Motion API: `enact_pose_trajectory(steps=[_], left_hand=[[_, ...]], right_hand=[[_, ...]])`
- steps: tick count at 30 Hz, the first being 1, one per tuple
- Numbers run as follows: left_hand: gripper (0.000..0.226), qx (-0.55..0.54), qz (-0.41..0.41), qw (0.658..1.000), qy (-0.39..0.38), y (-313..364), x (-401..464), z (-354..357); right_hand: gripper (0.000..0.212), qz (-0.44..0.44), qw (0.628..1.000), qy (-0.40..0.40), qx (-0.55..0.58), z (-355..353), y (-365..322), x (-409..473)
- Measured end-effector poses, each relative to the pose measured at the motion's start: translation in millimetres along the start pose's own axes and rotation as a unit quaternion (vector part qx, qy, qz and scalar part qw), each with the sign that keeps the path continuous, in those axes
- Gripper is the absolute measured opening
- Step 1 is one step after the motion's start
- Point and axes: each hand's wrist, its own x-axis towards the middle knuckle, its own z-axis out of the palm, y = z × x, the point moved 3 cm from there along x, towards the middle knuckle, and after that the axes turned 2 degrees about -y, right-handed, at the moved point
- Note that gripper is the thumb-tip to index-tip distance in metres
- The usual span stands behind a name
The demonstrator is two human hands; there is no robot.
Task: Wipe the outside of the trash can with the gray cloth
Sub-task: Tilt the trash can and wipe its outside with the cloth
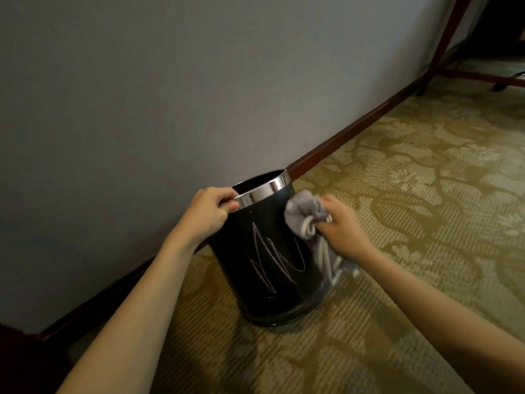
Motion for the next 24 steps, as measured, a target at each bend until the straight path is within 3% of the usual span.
enact_pose_trajectory(steps=[3, 6, 7, 10, 13, 16, 19, 22, 24], left_hand=[[0.012, 0.008, 0.000, 1.000, 0.003, 5.8, 1.3, 5.8], [0.014, 0.006, -0.006, 1.000, 0.016, 1.7, 1.6, 2.7], [0.016, 0.007, -0.009, 1.000, 0.020, -0.8, 1.1, 0.6], [0.012, 0.006, -0.034, 0.999, 0.039, -12.7, -0.1, -7.7], [0.012, -0.010, -0.060, 0.997, 0.055, -23.5, -3.1, -15.4], [0.012, -0.016, -0.063, 0.996, 0.055, -22.9, -5.1, -14.6], [0.017, 0.005, -0.040, 0.998, 0.057, -10.4, -1.7, -6.3], [0.017, 0.019, -0.016, 0.998, 0.049, 4.7, 3.8, 6.1], [0.022, 0.023, -0.010, 0.999, 0.033, 12.9, 7.3, 15.8]], right_hand=[[0.018, -0.032, 0.998, 0.042, 0.024, -3.4, -24.4, 19.5], [0.039, -0.017, 1.000, 0.019, 0.019, -1.4, -24.0, 14.7], [0.037, -0.012, 1.000, 0.004, -0.001, 1.6, -19.4, 9.6], [0.005, 0.001, 0.994, -0.072, -0.087, 13.8, 10.2, -9.3], [0.009, 0.070, 0.972, -0.162, -0.155, 18.6, 49.1, -35.0], [0.009, 0.109, 0.958, -0.194, -0.180, 17.9, 68.0, -52.3], [0.013, 0.075, 0.966, -0.160, -0.189, 15.1, 59.7, -47.9], [0.003, 0.038, 0.990, -0.057, -0.127, 6.5, 35.2, -24.6], [0.010, 0.018, 0.996, 0.006, -0.084, -0.7, 16.2, -6.6]])
